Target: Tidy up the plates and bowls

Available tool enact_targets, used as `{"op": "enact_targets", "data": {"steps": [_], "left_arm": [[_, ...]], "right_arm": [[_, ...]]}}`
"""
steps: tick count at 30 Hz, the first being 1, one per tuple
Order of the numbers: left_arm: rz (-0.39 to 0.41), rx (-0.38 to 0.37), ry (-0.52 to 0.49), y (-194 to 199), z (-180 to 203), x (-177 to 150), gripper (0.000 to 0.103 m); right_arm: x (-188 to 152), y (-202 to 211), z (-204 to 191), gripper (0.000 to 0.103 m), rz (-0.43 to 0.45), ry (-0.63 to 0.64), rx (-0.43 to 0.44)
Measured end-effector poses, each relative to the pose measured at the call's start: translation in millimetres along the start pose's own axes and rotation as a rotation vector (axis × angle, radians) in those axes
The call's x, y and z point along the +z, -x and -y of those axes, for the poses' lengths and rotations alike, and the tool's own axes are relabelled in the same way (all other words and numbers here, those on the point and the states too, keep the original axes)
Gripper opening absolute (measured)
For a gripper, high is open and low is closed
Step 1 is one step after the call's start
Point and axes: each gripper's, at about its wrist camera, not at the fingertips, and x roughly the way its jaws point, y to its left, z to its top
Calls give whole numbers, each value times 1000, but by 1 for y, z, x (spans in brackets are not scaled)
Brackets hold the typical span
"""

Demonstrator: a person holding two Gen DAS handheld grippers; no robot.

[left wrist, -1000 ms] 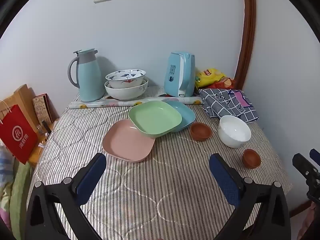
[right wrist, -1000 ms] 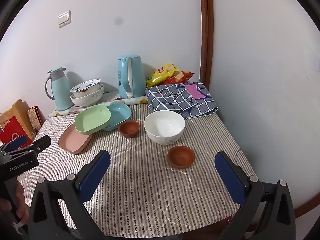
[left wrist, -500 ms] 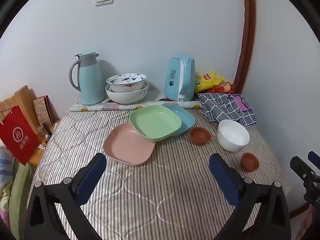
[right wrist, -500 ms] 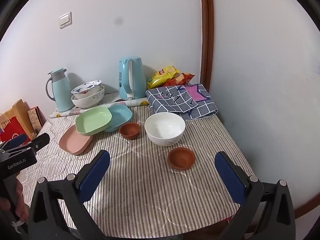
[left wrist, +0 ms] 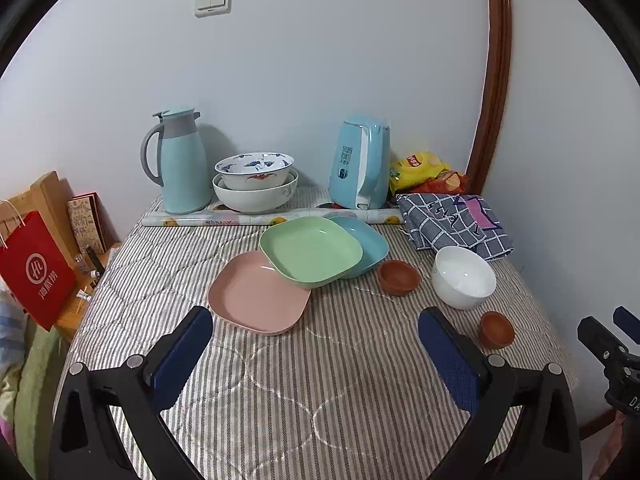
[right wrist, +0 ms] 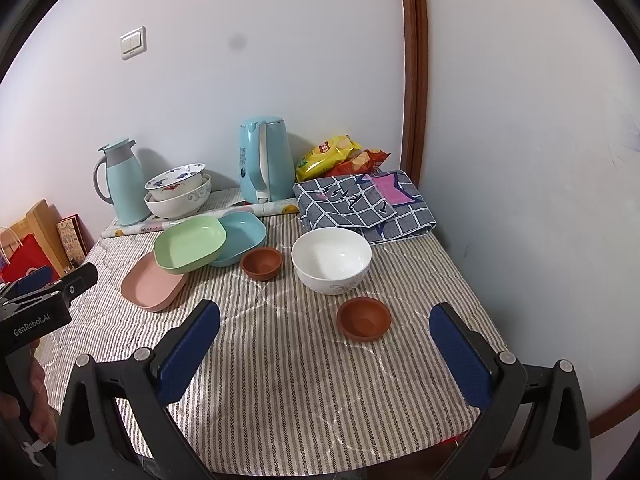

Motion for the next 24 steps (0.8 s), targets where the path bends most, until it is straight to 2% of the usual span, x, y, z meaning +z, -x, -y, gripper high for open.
{"op": "enact_targets", "data": {"steps": [24], "left_arm": [[10, -1, -5, 2, 3, -1, 103]], "right_arm": [[-2, 4, -2, 103, 4, 3, 3]]}}
